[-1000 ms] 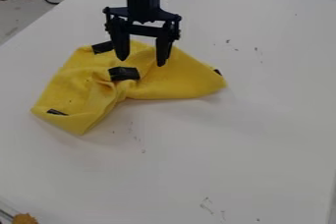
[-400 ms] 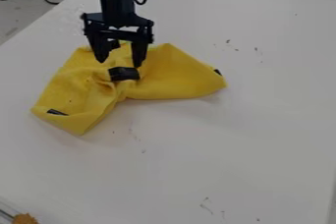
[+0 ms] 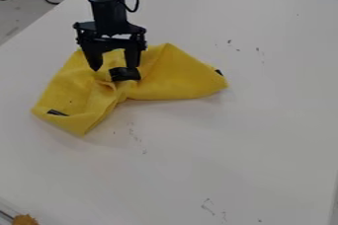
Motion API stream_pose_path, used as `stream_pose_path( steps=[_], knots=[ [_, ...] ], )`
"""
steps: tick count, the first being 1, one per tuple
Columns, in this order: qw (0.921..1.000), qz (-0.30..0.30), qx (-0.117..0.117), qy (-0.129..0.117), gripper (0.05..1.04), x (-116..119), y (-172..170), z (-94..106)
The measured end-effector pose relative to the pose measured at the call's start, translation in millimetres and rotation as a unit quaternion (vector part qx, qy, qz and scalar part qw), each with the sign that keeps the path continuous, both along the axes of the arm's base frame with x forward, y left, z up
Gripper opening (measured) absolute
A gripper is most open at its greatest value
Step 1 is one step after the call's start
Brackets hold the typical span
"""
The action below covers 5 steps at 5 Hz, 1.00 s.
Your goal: Unfold the cloth
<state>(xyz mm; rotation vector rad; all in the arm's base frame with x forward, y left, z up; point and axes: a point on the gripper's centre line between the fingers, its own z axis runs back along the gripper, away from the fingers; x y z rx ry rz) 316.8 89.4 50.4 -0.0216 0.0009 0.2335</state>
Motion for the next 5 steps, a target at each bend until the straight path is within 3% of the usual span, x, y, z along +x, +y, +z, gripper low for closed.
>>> stream_pose_path(
  steps=[1,2,4,5],
  knots=[
    [1.0,0.006,-0.005,0.005,0.843,-1.2,2.3,-8.9],
    [1.0,0.005,-0.007,-0.002,0.571,0.0,1.7,-11.8],
    [0.9999,0.002,-0.01,0.005,0.181,0.1,1.1,-20.1],
    [0.9999,0.006,-0.008,0.003,0.065,0.8,1.5,-20.6]
  ],
)
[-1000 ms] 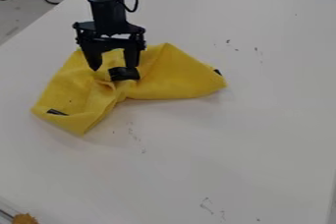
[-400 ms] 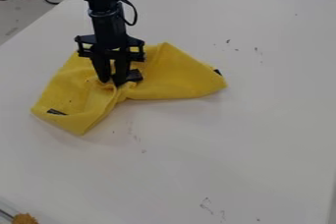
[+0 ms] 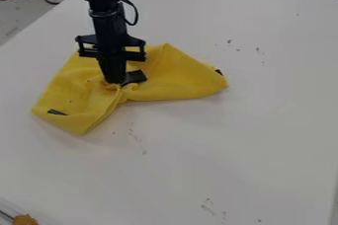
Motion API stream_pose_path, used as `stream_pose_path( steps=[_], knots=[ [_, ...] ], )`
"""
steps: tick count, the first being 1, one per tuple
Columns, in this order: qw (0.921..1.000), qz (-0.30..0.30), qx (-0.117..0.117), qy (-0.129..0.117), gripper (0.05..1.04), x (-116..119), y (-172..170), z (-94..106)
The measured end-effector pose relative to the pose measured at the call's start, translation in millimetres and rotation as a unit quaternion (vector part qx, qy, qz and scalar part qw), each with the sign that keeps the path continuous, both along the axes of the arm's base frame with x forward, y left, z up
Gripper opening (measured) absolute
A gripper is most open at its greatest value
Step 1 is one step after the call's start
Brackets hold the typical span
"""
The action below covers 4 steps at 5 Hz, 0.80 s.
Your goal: Unfold the cloth
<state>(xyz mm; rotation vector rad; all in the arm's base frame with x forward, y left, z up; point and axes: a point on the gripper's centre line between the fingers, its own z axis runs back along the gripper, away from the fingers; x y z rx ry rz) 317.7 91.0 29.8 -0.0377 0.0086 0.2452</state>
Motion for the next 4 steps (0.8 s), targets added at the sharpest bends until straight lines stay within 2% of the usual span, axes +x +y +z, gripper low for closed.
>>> stream_pose_path(
  steps=[1,2,3,4],
  knots=[
    [0.9998,-0.005,0.011,0.018,0.052,-1.8,-1.1,4.3],
    [0.999,-0.014,0.036,0.023,0.052,1.7,-5.0,23.2],
    [0.9981,-0.013,0.056,0.022,0.052,0.7,-10.8,40.2],
    [0.9973,0.003,0.073,0.004,0.051,-3.2,-21.0,64.9]
  ],
)
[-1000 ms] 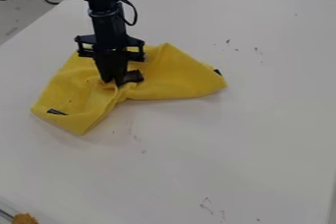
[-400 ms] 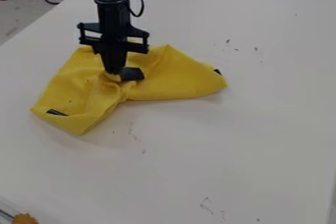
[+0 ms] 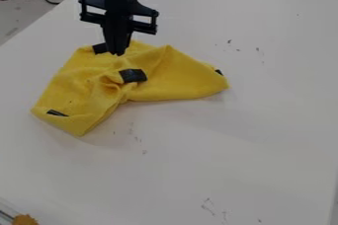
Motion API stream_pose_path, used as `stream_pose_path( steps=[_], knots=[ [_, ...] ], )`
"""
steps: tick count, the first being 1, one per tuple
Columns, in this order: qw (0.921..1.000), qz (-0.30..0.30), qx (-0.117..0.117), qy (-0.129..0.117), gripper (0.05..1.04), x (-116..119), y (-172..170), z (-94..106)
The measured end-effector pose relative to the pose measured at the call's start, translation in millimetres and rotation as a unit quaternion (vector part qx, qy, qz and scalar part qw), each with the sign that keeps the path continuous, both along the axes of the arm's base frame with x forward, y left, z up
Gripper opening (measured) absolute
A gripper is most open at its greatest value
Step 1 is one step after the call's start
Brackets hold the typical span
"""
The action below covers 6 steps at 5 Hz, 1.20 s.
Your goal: Unfold the cloth
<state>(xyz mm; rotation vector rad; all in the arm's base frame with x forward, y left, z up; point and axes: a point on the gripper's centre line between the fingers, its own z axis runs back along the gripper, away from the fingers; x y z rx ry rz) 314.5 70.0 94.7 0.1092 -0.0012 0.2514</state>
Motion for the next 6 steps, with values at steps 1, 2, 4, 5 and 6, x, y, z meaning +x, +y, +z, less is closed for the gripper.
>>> stream_pose_path(
  steps=[1,2,4,5,6],
  knots=[
    [0.9997,0.021,0.0,-0.014,0.075,-11.4,-13.9,7.8],
    [0.9995,-0.011,-0.019,-0.021,0.229,0.3,-18.4,-12.1],
    [0.9989,-0.026,-0.038,0.002,0.795,21.5,-1.3,-41.2],
    [0.9991,-0.014,-0.04,0.006,1.004,19.0,13.9,-45.7],
    [0.9991,-0.01,-0.041,0.006,1.004,19.9,20.4,-48.5]
  ],
)
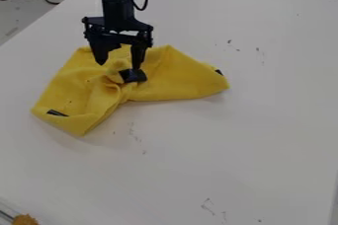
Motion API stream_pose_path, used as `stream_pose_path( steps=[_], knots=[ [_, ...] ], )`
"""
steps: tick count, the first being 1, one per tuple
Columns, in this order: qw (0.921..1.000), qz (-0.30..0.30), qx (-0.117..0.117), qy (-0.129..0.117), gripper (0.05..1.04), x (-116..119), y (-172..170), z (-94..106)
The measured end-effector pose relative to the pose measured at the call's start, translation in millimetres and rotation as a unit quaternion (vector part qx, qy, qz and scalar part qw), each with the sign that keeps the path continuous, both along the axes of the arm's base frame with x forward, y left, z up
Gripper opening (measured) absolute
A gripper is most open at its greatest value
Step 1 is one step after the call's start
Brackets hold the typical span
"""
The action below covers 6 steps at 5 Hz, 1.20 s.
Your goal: Unfold the cloth
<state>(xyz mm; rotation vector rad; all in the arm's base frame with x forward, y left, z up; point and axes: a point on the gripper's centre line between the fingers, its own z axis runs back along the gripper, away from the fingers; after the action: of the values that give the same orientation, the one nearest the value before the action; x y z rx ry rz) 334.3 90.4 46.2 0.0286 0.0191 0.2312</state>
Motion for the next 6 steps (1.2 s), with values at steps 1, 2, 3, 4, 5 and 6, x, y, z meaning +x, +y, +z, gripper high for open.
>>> stream_pose_path(
  steps=[1,2,3,4,5,6],
  knots=[
    [0.9999,0.004,-0.008,-0.006,1.0,1.6,2.8,-6.6],
    [0.9998,0.007,-0.017,-0.011,0.944,0.0,1.4,-12.1],
    [0.9997,0.005,-0.022,-0.012,0.652,-0.7,-0.3,-15.6],
    [0.9997,0.005,-0.02,-0.011,0.348,-1.2,0.7,-15.6],
    [0.9998,0.006,-0.018,-0.002,0.14,-3.4,0.8,-15.8],
    [0.9999,0.004,-0.001,0.011,0.056,-1.6,2.4,-7.3]
  ],
)
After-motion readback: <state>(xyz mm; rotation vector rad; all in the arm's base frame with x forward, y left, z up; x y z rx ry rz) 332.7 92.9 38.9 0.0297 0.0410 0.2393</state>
